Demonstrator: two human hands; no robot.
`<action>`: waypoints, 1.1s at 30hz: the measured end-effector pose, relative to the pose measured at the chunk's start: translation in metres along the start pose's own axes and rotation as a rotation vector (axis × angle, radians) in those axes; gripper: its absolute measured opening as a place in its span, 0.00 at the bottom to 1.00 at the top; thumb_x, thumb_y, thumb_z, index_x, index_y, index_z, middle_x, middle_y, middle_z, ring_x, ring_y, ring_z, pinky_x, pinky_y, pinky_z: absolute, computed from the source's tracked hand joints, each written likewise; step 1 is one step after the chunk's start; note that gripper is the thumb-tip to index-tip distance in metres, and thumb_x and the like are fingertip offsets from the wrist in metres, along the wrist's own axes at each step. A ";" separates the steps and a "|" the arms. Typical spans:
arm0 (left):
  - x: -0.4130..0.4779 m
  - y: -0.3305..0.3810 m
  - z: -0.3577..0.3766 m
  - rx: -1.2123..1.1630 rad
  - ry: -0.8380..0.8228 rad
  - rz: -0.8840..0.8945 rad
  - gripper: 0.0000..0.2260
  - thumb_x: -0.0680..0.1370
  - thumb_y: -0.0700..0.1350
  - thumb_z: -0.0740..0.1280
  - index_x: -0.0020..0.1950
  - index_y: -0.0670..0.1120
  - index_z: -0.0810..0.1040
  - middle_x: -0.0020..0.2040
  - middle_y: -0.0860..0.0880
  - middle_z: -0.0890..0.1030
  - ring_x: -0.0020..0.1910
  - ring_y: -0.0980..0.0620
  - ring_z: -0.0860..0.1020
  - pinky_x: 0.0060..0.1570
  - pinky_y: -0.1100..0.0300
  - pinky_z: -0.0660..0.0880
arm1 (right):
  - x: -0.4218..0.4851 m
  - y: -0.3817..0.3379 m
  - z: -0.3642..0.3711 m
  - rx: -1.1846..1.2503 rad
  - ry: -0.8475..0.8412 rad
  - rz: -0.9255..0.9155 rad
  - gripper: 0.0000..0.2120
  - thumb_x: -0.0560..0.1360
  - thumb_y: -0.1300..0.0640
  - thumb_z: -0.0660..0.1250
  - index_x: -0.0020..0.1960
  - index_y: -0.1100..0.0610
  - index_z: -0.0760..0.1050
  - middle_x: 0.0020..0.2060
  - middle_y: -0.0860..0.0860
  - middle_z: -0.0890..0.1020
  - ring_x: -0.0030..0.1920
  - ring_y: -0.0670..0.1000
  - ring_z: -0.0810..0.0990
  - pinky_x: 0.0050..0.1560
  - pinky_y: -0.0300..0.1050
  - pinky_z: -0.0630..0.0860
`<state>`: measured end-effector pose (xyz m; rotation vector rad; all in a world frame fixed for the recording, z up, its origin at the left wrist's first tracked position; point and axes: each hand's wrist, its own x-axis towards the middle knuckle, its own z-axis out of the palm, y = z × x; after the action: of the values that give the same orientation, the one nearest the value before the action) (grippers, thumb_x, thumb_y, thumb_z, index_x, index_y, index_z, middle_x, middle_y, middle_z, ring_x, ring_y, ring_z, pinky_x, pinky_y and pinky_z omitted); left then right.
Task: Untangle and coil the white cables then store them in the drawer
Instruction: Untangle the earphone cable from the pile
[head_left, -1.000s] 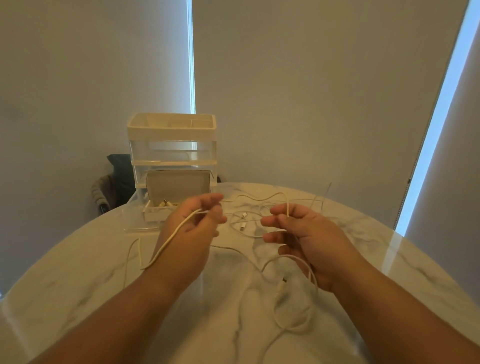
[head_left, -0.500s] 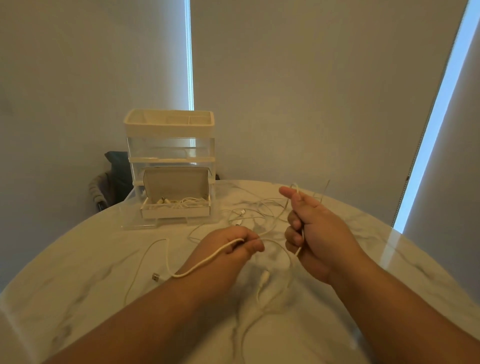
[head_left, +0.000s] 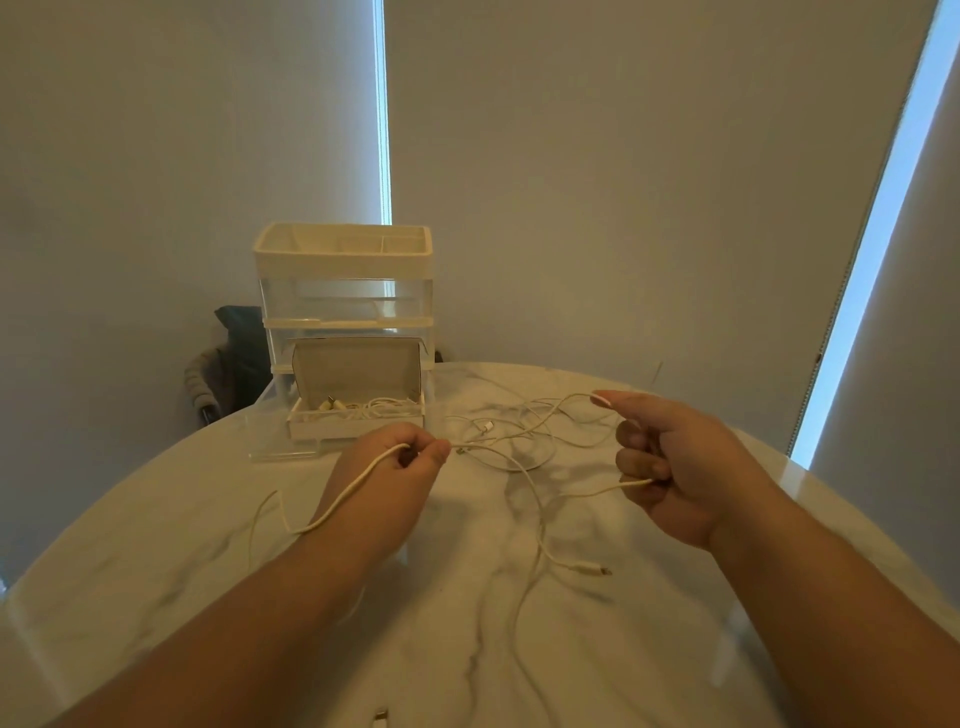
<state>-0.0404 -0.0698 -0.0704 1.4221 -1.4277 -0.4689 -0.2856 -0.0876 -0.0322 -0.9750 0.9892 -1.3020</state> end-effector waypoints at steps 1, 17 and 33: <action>0.001 -0.001 0.000 -0.001 0.000 -0.011 0.09 0.78 0.53 0.68 0.42 0.51 0.82 0.40 0.50 0.82 0.42 0.51 0.79 0.46 0.50 0.77 | 0.000 0.001 0.000 -0.011 -0.014 0.011 0.11 0.77 0.57 0.67 0.59 0.56 0.79 0.30 0.48 0.67 0.21 0.44 0.58 0.22 0.36 0.54; 0.005 -0.008 0.002 0.031 0.025 -0.068 0.09 0.79 0.55 0.66 0.43 0.55 0.82 0.42 0.56 0.82 0.42 0.56 0.79 0.42 0.56 0.79 | -0.015 0.023 0.023 -1.254 -0.207 -0.297 0.09 0.71 0.41 0.74 0.46 0.45 0.85 0.54 0.44 0.69 0.47 0.43 0.75 0.43 0.33 0.70; 0.008 -0.009 0.002 0.188 -0.039 -0.054 0.08 0.77 0.53 0.69 0.41 0.52 0.81 0.40 0.54 0.81 0.40 0.56 0.77 0.33 0.61 0.72 | 0.000 0.010 0.005 0.122 0.255 -0.284 0.11 0.82 0.48 0.63 0.49 0.49 0.83 0.44 0.51 0.74 0.41 0.51 0.76 0.36 0.44 0.69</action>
<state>-0.0356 -0.0795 -0.0762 1.6125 -1.4992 -0.4062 -0.2775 -0.0871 -0.0401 -0.8924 0.9724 -1.7374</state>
